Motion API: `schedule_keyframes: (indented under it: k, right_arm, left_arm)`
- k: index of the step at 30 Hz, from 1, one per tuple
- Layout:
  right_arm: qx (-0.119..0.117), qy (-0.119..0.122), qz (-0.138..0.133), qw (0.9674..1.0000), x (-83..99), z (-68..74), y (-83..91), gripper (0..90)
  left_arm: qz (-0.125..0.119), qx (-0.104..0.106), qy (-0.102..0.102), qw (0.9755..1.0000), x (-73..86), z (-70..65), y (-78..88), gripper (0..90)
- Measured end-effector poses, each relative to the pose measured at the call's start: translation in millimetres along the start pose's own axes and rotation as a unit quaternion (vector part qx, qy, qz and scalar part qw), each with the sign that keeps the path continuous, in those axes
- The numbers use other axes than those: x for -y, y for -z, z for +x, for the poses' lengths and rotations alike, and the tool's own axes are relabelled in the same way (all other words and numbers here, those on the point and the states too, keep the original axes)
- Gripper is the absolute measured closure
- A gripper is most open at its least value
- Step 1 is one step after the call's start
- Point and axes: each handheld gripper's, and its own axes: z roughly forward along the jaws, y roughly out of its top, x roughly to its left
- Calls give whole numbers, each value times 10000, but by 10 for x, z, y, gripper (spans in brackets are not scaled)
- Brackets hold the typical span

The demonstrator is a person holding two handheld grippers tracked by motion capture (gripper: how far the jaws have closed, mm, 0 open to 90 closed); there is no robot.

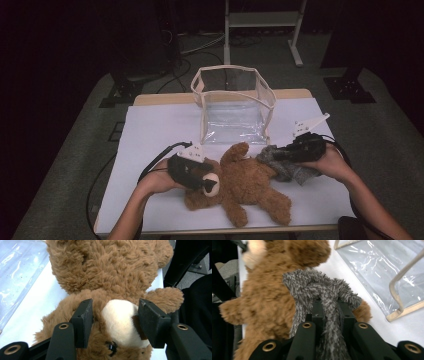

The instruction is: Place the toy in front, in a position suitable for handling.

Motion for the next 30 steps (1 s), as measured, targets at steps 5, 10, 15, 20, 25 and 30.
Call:
schedule_keyframes:
  k: [5,10,15,20,25,30]
  right_arm:
    - [-203,338,-164,9991,-156,227,46,783]
    - [-383,441,-121,9982,-133,331,-96,783]
    - [-545,38,-279,9981,148,256,-162,784]
    - [-510,-155,-175,9984,354,241,-156,784]
    - [-478,-27,-251,9985,285,308,-49,784]
    - [-473,471,-349,9972,-128,439,-9,783]
  left_arm:
    - [-2,-55,69,10000,-12,46,0,454]
    - [-2,-210,141,9997,-38,142,12,450]
    - [-62,-188,225,9996,-38,195,4,448]
    - [-108,-212,298,9993,-34,221,8,444]
    - [-137,-206,343,9991,-28,244,8,442]
    - [-122,-148,345,9992,-34,245,4,442]
